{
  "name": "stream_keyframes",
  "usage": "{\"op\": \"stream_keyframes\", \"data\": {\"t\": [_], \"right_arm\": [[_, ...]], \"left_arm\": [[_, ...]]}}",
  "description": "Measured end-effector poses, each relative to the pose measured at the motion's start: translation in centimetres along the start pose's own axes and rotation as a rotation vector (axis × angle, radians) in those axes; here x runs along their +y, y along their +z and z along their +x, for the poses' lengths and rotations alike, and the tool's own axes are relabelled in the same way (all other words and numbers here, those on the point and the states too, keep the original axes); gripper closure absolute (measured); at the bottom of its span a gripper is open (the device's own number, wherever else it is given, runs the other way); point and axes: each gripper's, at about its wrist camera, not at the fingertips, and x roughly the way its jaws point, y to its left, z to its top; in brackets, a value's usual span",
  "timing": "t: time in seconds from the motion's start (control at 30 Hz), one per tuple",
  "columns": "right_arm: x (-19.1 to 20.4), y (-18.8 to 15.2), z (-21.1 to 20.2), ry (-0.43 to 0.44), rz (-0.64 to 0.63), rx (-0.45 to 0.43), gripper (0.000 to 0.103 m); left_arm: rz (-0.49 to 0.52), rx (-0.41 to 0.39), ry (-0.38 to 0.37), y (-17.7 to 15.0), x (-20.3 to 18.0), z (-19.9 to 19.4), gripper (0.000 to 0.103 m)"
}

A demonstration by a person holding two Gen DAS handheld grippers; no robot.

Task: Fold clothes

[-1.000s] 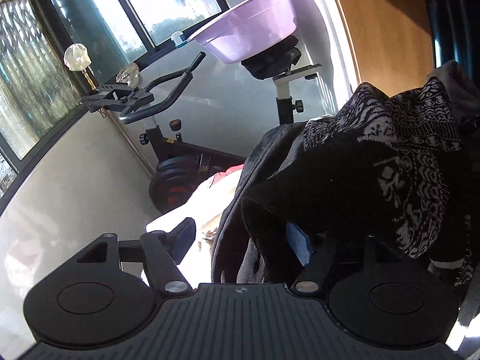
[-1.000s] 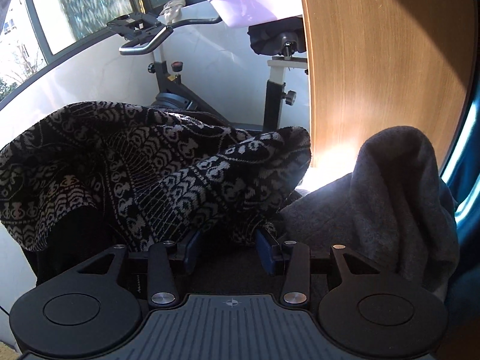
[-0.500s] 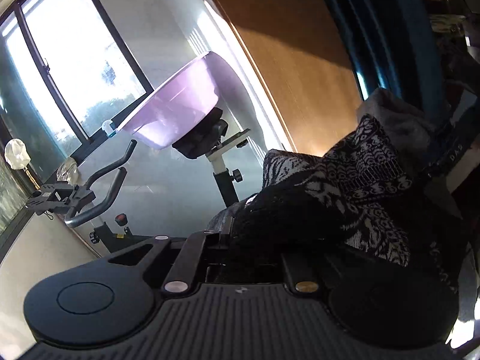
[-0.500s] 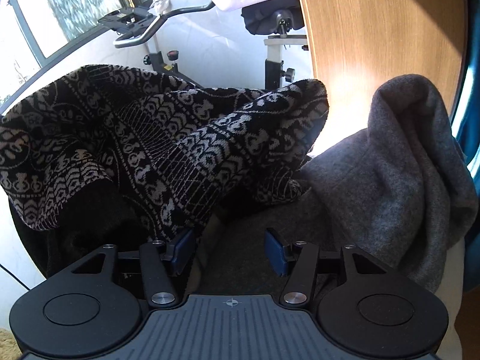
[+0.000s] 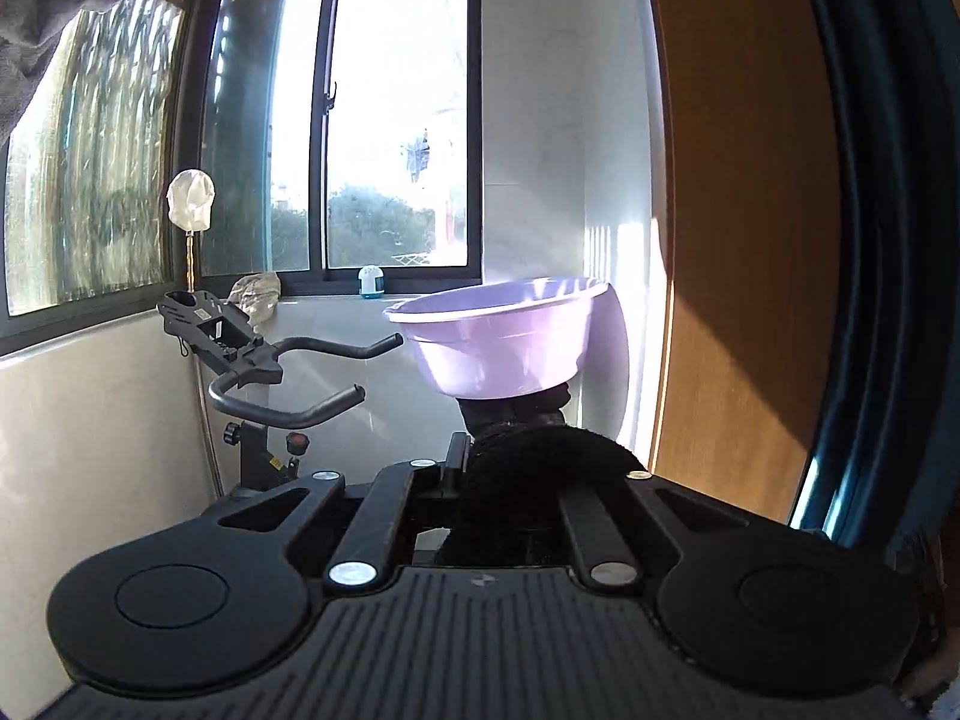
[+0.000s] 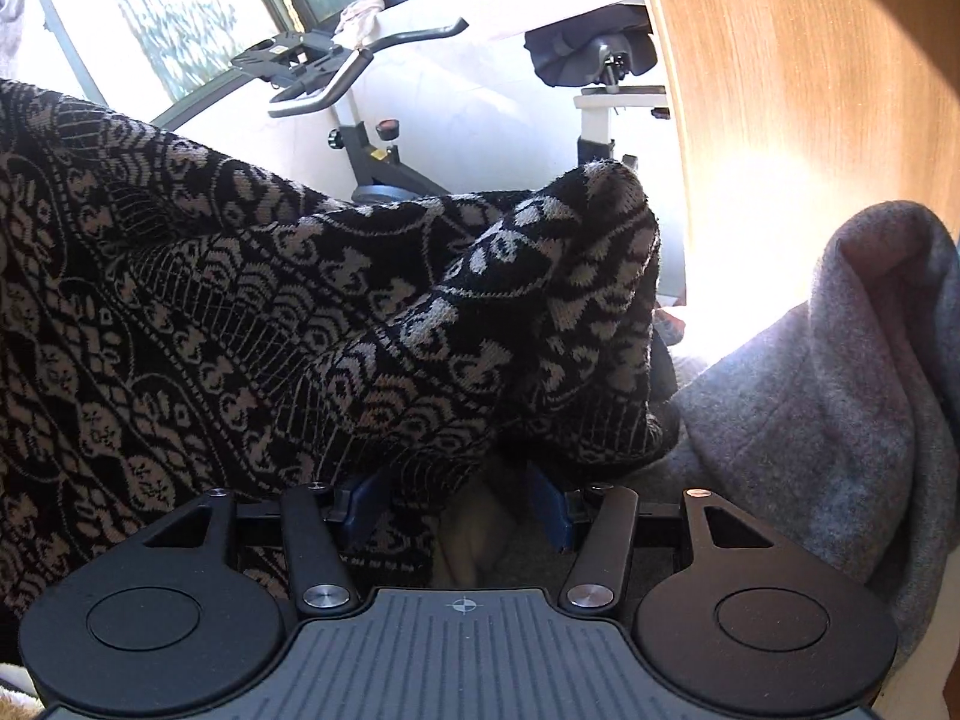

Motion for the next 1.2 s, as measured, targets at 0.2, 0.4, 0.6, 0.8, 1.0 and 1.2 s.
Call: {"op": "stream_keyframes", "data": {"t": [0.2,0.4,0.6,0.8,1.0,1.2], "right_arm": [[-0.4,-0.7,-1.3,0.095,-0.001,0.043,0.035],[0.0,-0.8,-0.4,0.195,-0.051,0.081,0.029],[-0.6,0.8,0.6,0.228,0.008,0.007,0.092],[-2.3,5.4,-6.5,0.222,-0.025,-0.265,0.095],[-6.3,12.3,-10.4,0.202,-0.017,-0.458,0.098],[-7.5,14.2,-5.0,0.012,-0.062,-0.367,0.102]], "left_arm": [[-0.086,-0.011,0.016,0.9,0.4,-0.1,0.096],[-0.053,-0.089,-0.037,3.0,-2.3,-0.8,0.096],[-0.054,-0.125,0.022,3.6,-3.4,-2.7,0.096],[-0.012,-0.188,0.1,4.3,-3.9,-6.2,0.096],[-0.072,-0.124,0.135,2.4,-3.2,-6.8,0.095],[-0.104,0.041,0.223,-1.3,-1.2,-3.0,0.095]]}}
